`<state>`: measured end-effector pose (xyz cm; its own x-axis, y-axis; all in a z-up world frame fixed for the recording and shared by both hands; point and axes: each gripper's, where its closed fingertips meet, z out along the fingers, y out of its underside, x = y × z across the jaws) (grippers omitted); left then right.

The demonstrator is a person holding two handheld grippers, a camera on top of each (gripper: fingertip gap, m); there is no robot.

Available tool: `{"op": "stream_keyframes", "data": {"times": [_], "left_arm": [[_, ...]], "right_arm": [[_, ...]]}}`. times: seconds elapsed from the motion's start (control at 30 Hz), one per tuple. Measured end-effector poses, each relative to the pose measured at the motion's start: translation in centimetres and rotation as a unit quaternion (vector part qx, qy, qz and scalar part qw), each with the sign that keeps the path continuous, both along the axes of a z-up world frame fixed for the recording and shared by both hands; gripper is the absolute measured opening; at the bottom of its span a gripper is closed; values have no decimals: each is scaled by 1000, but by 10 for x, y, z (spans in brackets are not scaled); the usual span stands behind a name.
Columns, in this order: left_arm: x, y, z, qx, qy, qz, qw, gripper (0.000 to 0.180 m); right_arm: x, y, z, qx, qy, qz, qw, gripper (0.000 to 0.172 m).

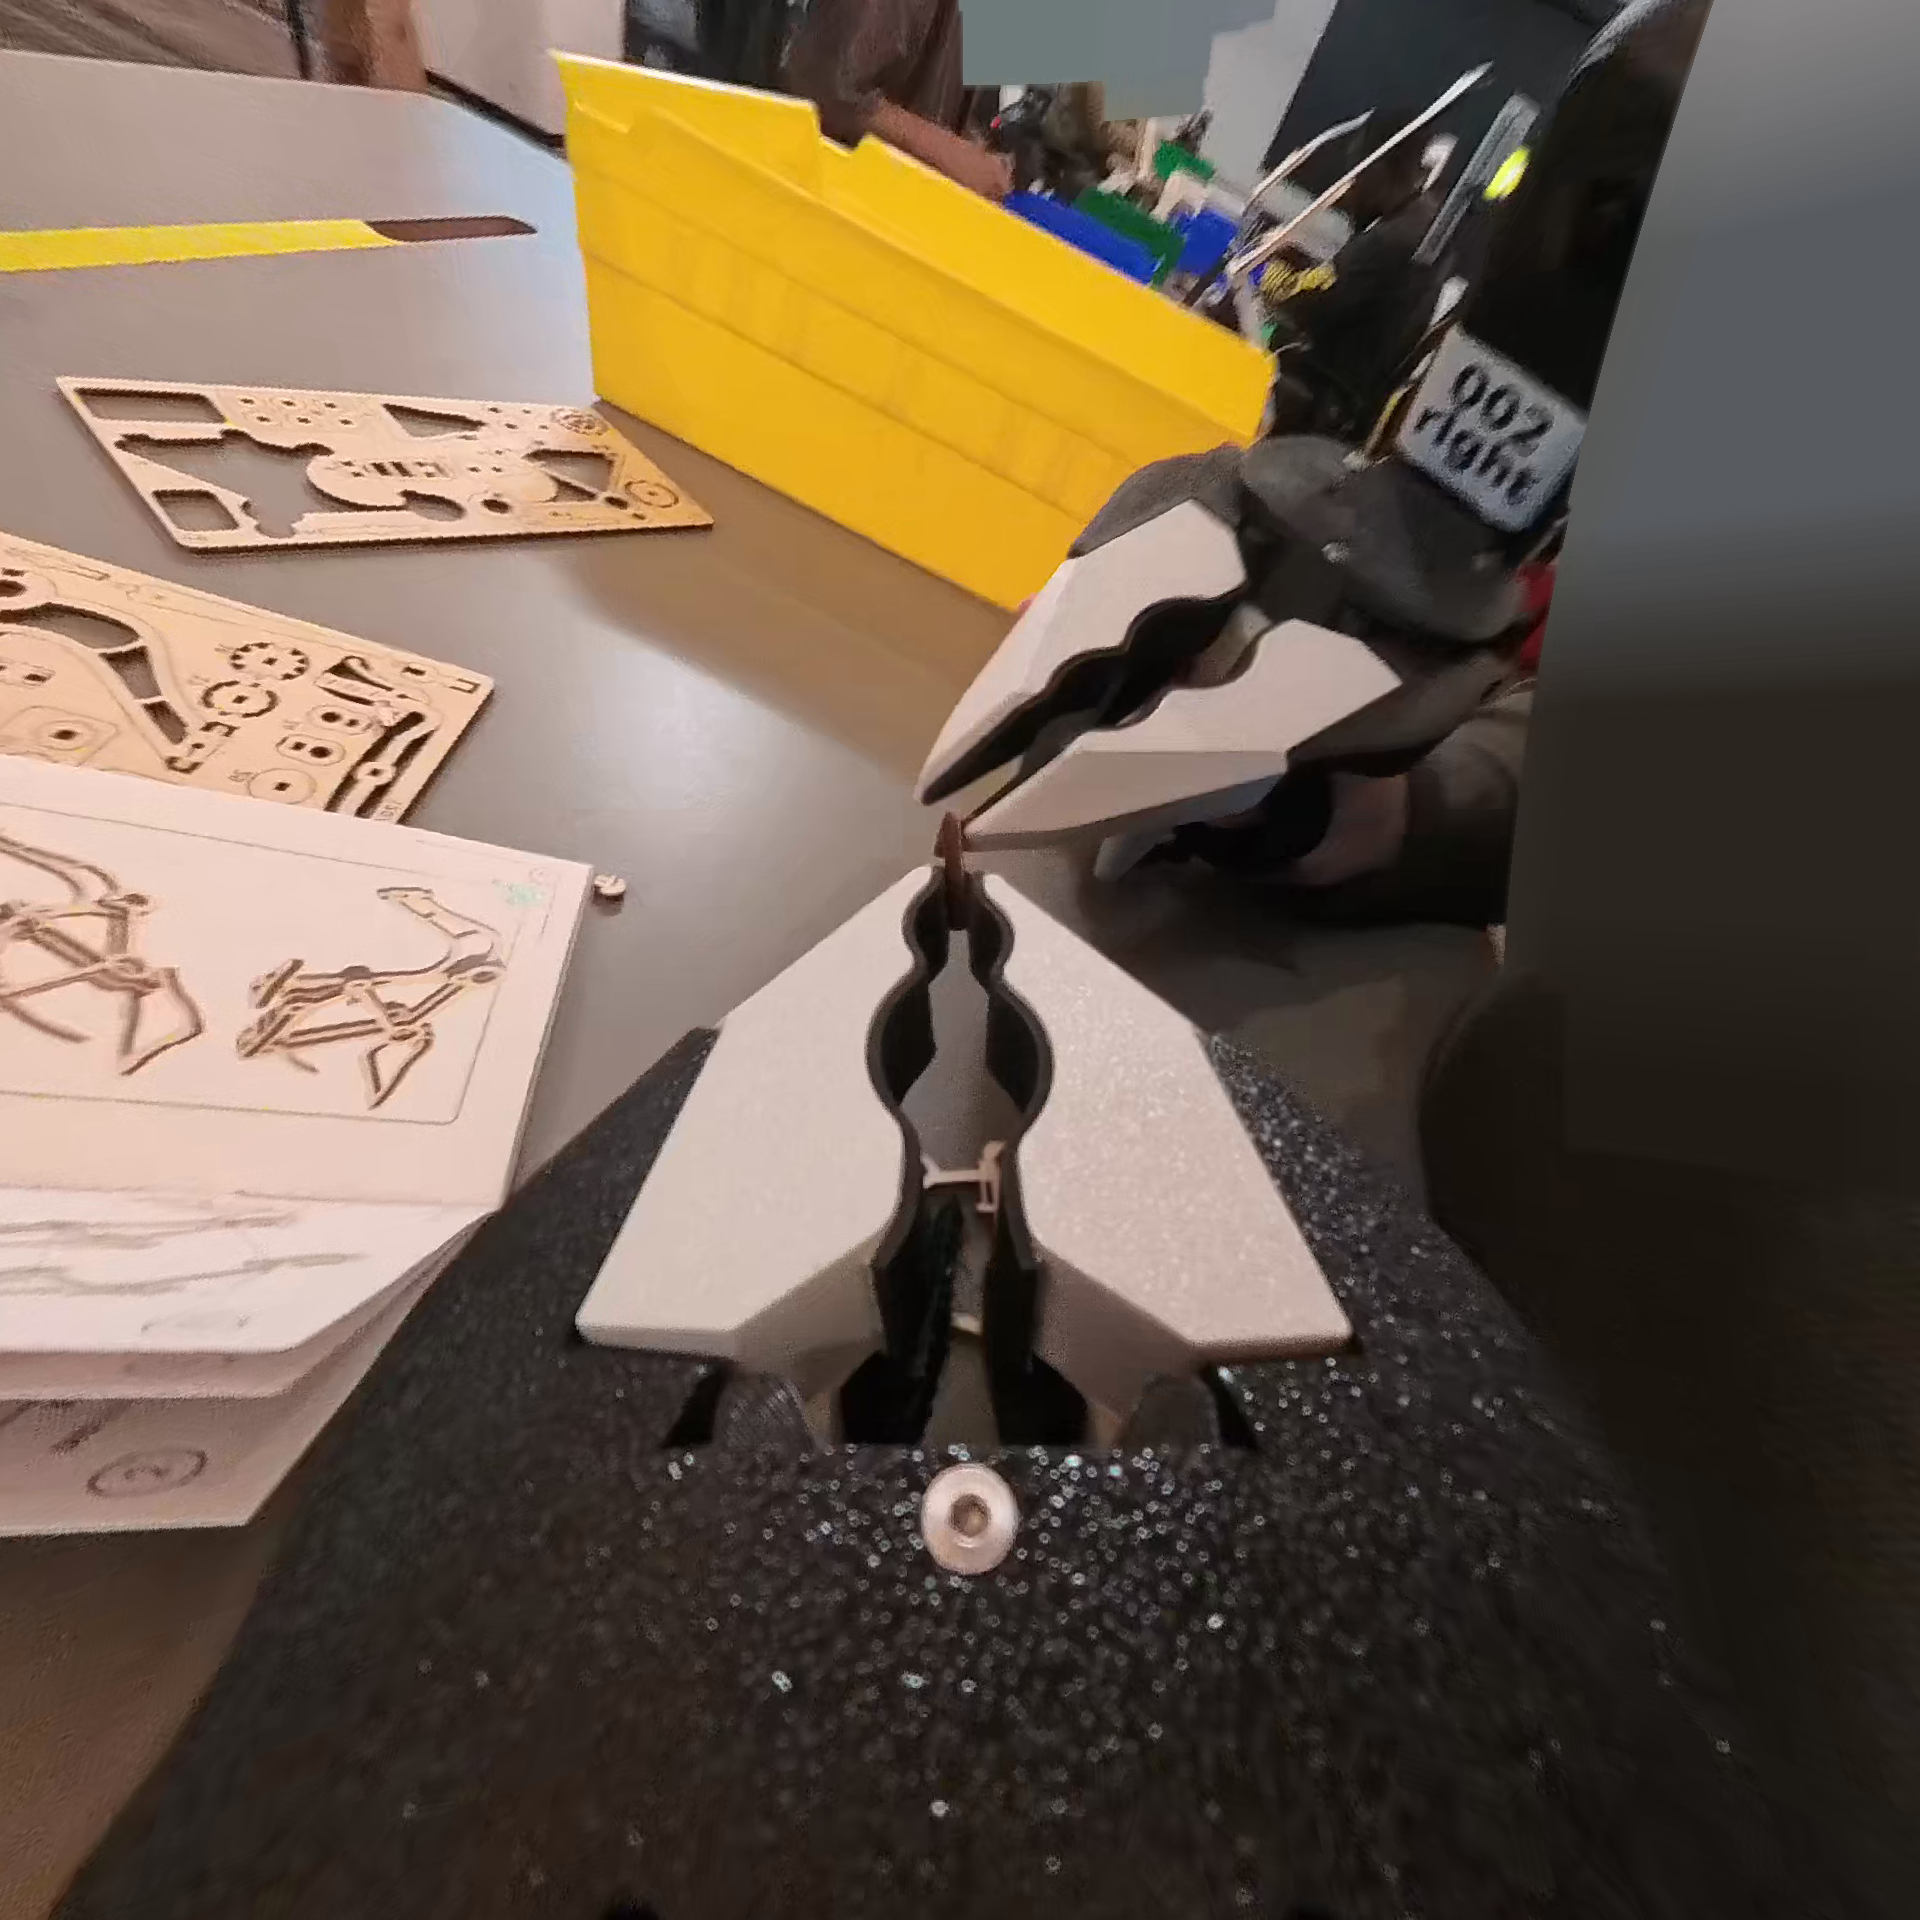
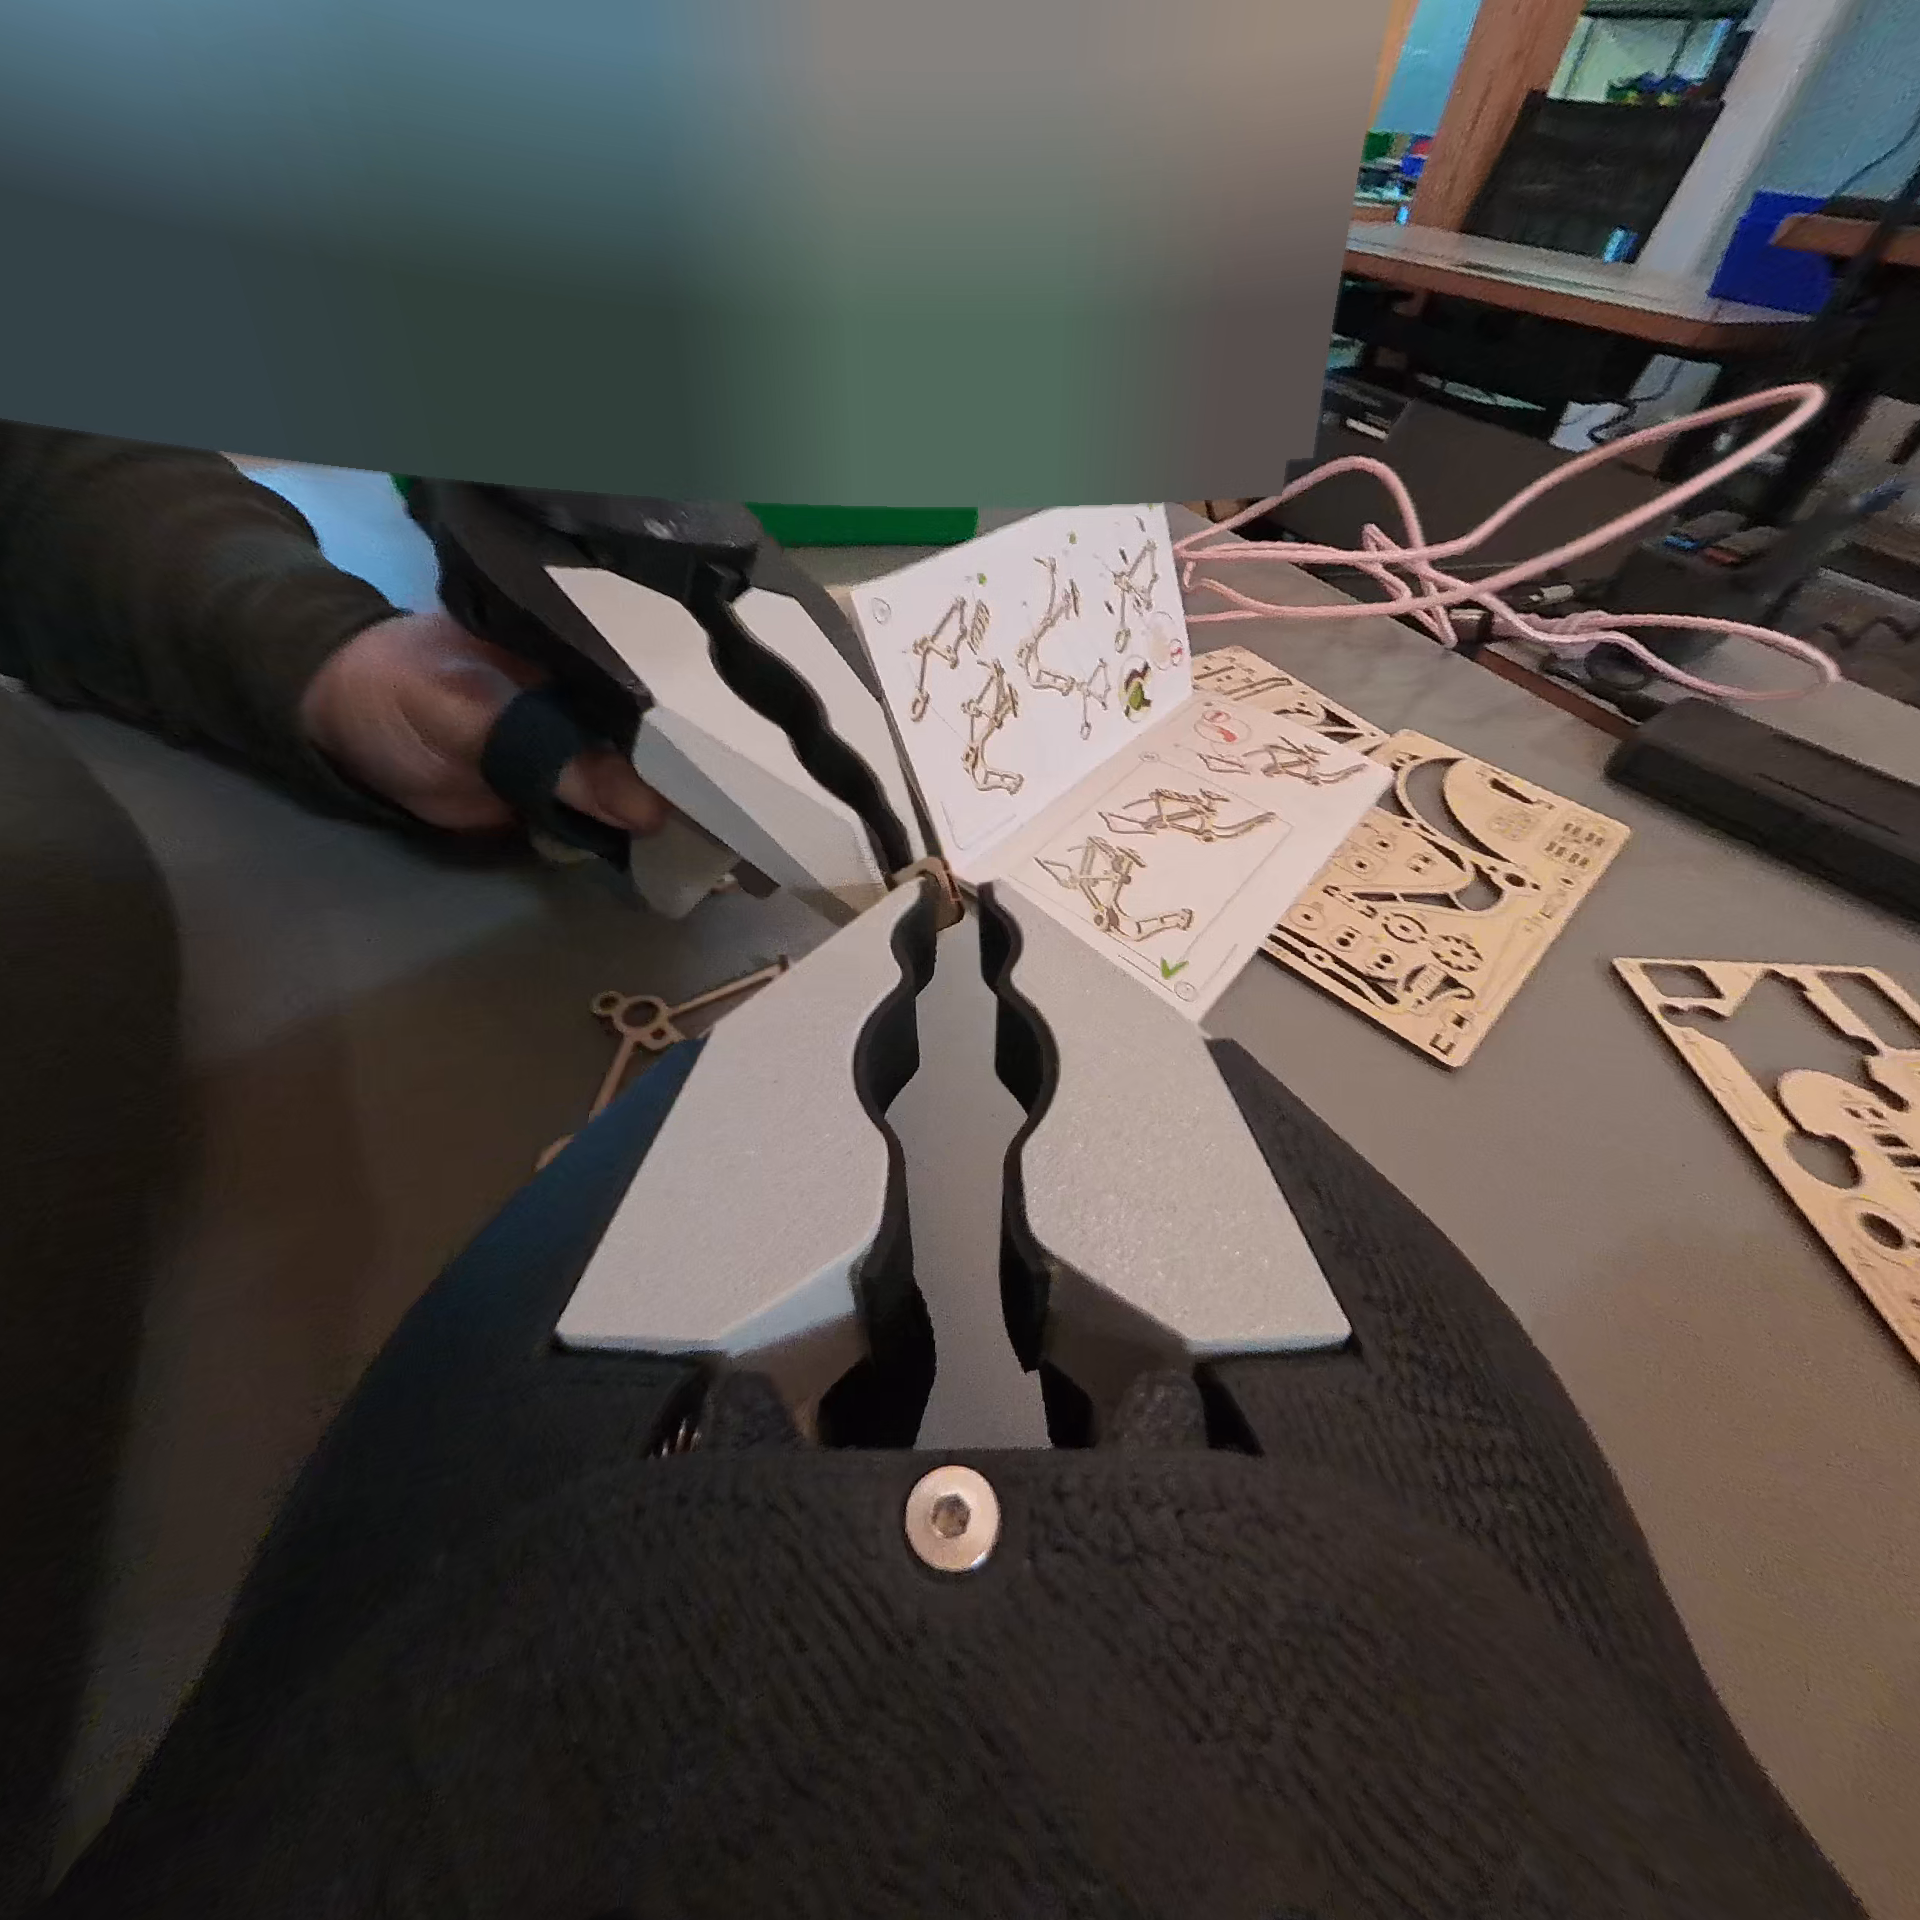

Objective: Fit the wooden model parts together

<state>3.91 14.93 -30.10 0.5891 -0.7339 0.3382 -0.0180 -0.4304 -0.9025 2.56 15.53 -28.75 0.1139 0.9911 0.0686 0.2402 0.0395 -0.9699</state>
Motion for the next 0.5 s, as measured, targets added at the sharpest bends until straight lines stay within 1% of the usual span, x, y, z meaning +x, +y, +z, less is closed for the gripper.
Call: {"op": "stream_keyframes", "data": {"times": [0.07, 0.17, 0.37, 0.5], "left_arm": [[-1, 2, -5, 18, 50, 16, 998, 1], [0, 2, -4, 50, 95, 30, 994, 2], [0, 1, -10, 80, 151, 29, 985, 4], [1, -1, -10, 94, 160, 16, 983, 4]], "right_arm": [[0, 1, -4, 13, -14, -10, 1000, 5], [0, 0, -3, 33, -12, -11, 999, 2], [-1, -2, -8, 39, -25, -3, 999, 1], [-1, -3, -8, 28, -21, 14, 999, 2]]}}
